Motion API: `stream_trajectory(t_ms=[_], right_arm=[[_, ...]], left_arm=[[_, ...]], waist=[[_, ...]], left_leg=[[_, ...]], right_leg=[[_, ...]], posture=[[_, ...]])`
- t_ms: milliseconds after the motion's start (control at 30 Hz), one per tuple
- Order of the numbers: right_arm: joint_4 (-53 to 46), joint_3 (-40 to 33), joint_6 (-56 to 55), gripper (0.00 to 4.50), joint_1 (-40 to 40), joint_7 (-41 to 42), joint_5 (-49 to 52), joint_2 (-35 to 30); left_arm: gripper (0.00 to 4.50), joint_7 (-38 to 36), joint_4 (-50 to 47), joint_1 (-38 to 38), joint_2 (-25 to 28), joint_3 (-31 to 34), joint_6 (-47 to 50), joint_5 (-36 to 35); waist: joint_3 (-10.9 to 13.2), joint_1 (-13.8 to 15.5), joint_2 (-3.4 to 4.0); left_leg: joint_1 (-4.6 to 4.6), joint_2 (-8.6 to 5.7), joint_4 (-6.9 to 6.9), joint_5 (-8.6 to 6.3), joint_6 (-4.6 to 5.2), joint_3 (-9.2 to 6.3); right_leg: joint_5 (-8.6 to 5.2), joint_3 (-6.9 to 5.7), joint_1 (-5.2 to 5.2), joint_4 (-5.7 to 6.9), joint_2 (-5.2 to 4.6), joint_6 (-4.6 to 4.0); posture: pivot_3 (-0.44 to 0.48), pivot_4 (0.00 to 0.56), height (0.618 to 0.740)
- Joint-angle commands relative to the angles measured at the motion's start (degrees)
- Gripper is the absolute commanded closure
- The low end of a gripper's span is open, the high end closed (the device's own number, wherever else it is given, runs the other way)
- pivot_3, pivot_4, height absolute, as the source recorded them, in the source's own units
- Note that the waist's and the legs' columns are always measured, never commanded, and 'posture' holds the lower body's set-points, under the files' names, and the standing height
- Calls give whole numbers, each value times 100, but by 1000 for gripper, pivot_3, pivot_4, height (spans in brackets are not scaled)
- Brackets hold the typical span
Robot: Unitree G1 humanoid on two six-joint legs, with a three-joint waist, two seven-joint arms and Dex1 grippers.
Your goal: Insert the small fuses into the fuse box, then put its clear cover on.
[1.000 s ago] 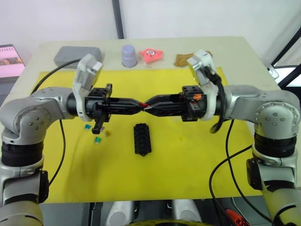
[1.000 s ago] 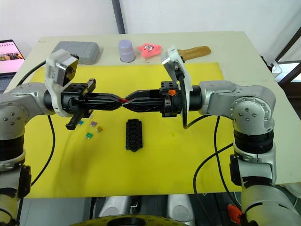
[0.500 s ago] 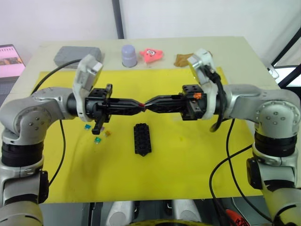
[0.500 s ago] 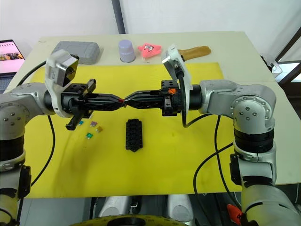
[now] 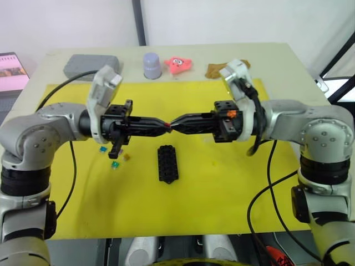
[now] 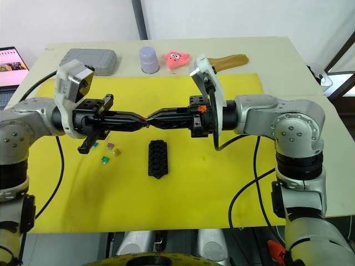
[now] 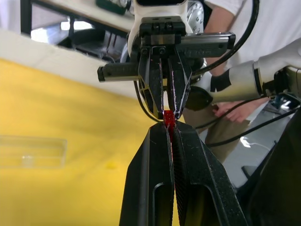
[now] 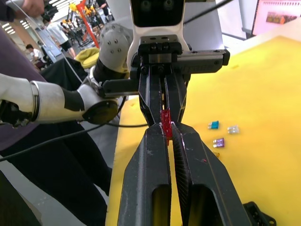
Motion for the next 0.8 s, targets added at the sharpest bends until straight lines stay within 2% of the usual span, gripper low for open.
stream_trajectory(t_ms=[33, 133, 233, 300, 400, 500, 667, 800], right_arm=[[-144, -38, -65, 4500, -131, 149, 48, -68], [-154, 46, -123, 4500, -123, 283, -102, -144], [-213, 310, -328, 4500, -105, 608, -507, -339], [-234, 540, -559, 4500, -83, 907, -860, -491], [-278, 1081, -1233, 4500, -40, 1482, -1662, -693], [-243, 1510, -1741, 4500, -34, 1892, -2222, -694], [-218, 2040, -2200, 4500, -9, 2184, -2918, -575], [-355, 2260, -2336, 4500, 116, 2285, -3230, -574]], left_arm=[[3020, 193, -26, -185, 97, 40, 150, -18], [1528, 22, -149, -132, 324, 31, 242, -32], [32, -378, -293, 68, 822, 24, 155, 105], [32, -698, -410, 287, 1200, -46, -46, 315], [32, -1331, -640, 1084, 1946, -218, -953, 1164], [32, -1606, -706, 1775, 2254, -187, -1748, 1736], [32, -1472, -811, 2533, 2246, -252, -2860, 2659], [32, -1115, -1066, 2946, 2010, -122, -3041, 2788]], waist=[[0, 0, 0], [1, -7, -2], [1, -35, -1], [2, -28, 0], [2, -31, 1], [3, -11, 2], [3, 15, 1], [3, 13, 1]], left_leg=[[0, 0, 0, -1, 2, 0], [0, 0, 0, 0, 0, 0], [0, 1, -2, 2, -4, 0], [0, 3, -4, 2, -4, 1], [0, 3, -4, 0, 0, 2], [1, 3, -6, -3, 4, 4], [-6, 3, -2, -6, 11, 2], [-12, 3, -3, -7, 11, 0]], right_leg=[[0, 0, 0, 0, 0, 0], [0, 0, 0, 0, 1, 0], [-1, 0, -2, 0, 2, 0], [-1, 1, -3, 0, 4, 0], [-1, 1, -3, -2, 4, 0], [-2, 3, -3, -3, 4, 0], [-1, 3, -1, -16, -1, 0], [-1, 3, -3, -22, -2, 1]], posture=[[0, 150, 731], [0, 150, 731], [0, 150, 731], [0, 150, 731], [0, 150, 731], [0, 150, 731], [0, 150, 731], [0, 150, 731]])
